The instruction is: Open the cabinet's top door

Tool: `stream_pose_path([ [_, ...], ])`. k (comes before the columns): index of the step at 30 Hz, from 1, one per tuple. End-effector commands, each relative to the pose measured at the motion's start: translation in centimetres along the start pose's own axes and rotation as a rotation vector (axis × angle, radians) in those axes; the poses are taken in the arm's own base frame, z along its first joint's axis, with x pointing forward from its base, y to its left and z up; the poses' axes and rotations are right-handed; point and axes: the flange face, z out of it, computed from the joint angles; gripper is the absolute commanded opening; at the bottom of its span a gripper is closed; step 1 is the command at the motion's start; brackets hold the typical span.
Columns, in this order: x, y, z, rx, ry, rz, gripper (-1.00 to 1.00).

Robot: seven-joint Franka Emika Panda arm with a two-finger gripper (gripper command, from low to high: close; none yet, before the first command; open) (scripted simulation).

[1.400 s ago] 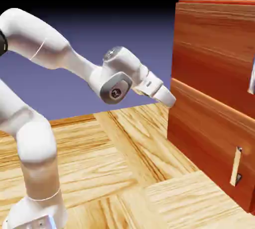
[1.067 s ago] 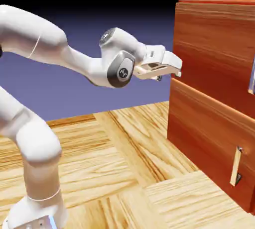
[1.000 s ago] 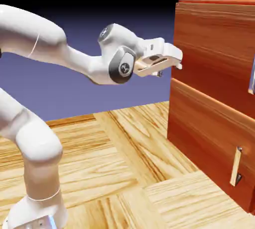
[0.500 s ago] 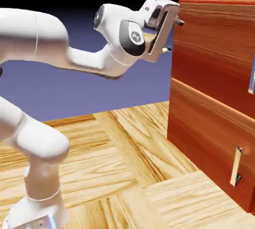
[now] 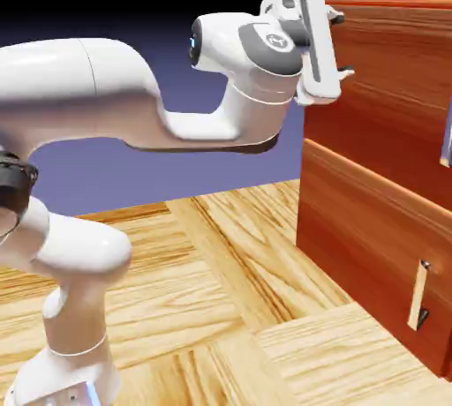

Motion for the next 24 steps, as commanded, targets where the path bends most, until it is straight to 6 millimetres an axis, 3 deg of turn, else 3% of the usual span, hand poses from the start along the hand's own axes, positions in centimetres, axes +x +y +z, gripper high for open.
stream_pose_path([
  [1, -0.7, -0.1, 0.3, -0.008, -0.002, -0.047, 0.00],
  [10, -7.0, -3.0, 3.6, -0.044, -0.034, -0.480, 0.00],
  [19, -13.4, -8.8, 8.1, -0.017, -0.068, -0.932, 0.00],
  [24, -14.2, -9.2, 12.6, -0.013, -0.069, -0.964, 0.00],
])
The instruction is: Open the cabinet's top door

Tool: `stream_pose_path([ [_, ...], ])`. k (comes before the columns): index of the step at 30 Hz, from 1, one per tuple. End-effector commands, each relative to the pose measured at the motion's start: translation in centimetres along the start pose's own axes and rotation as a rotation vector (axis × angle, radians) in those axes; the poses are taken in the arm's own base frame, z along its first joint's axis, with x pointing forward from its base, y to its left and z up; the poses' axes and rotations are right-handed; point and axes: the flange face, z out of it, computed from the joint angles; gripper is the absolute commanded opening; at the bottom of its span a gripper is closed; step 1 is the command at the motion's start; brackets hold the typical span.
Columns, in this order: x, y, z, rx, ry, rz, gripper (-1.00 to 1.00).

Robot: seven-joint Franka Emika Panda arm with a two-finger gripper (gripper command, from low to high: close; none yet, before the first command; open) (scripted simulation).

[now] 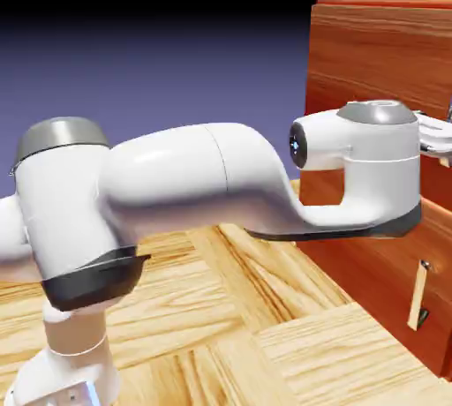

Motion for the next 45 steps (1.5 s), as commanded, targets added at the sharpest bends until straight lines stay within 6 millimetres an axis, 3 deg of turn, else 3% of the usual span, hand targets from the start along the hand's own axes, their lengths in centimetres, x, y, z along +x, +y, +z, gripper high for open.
stream_pose_path([
  [1, 0.0, 0.0, 0.8, 0.000, 0.000, -0.001, 0.00],
  [2, 0.0, 0.0, 0.8, 0.000, 0.000, -0.001, -1.00],
  [6, 0.5, 0.5, -1.3, 0.029, -0.029, -0.001, -1.00],
  [22, 4.7, 4.6, -13.6, 0.209, -0.209, -0.001, -1.00],
  [34, 10.1, 10.1, -23.1, 0.370, -0.371, -0.001, -1.00],
  [45, 15.4, 15.3, -29.0, 0.495, -0.496, -0.001, -1.00],
])
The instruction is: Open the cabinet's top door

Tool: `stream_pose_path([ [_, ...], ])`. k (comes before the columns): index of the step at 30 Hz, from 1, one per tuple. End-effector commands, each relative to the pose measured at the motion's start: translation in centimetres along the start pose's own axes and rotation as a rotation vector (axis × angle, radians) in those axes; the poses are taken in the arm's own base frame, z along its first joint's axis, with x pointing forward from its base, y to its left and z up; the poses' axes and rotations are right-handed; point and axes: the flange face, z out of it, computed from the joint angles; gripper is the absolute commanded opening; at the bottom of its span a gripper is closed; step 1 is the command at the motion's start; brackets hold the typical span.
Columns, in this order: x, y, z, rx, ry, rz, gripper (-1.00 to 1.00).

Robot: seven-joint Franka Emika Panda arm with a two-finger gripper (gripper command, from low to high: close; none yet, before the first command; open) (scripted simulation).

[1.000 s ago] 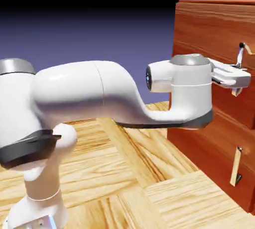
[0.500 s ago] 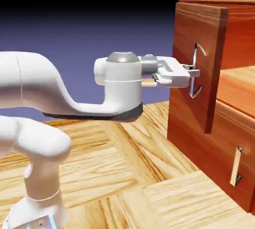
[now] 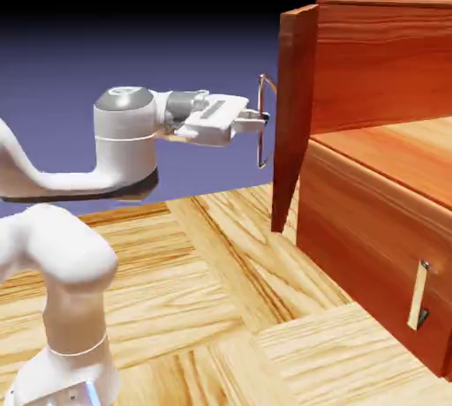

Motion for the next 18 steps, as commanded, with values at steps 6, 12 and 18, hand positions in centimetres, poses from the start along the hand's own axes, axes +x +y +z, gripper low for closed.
stream_pose_path([
  [6, 1.0, 1.0, -4.2, 0.058, -0.058, 0.000, -1.00],
  [12, 2.2, 2.2, -8.3, 0.117, -0.117, 0.000, -1.00],
  [18, 3.9, 3.9, -12.8, 0.184, -0.183, 0.000, -1.00],
])
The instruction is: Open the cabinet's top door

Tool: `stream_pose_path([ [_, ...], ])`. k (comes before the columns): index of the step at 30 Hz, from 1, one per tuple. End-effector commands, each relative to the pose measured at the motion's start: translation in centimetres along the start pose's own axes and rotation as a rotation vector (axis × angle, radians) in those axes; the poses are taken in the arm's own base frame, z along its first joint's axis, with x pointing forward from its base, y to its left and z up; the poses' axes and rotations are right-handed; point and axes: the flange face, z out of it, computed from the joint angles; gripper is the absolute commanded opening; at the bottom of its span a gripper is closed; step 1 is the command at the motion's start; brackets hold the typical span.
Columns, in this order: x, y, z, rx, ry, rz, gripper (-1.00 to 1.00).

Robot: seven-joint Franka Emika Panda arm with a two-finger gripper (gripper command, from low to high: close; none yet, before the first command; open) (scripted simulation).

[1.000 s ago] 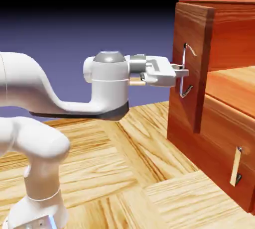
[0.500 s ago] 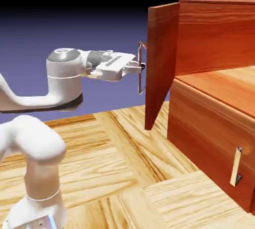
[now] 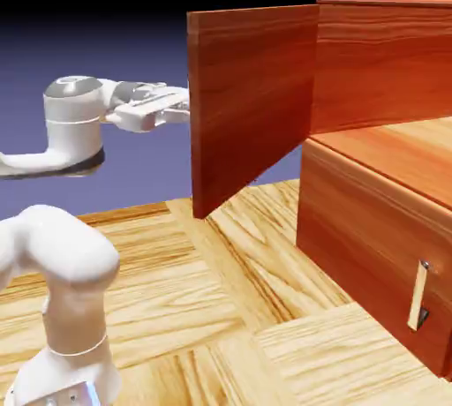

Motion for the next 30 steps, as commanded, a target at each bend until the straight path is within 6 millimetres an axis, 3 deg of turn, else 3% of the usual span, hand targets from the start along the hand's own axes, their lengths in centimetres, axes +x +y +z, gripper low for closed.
stream_pose_path([
  [1, 0.2, 0.2, -0.9, 0.011, -0.012, 0.000, -1.00],
  [17, 5.4, 5.4, -16.0, 0.234, -0.234, 0.000, -1.00],
  [30, 10.4, 10.4, -24.3, 0.379, -0.379, 0.000, -1.00],
])
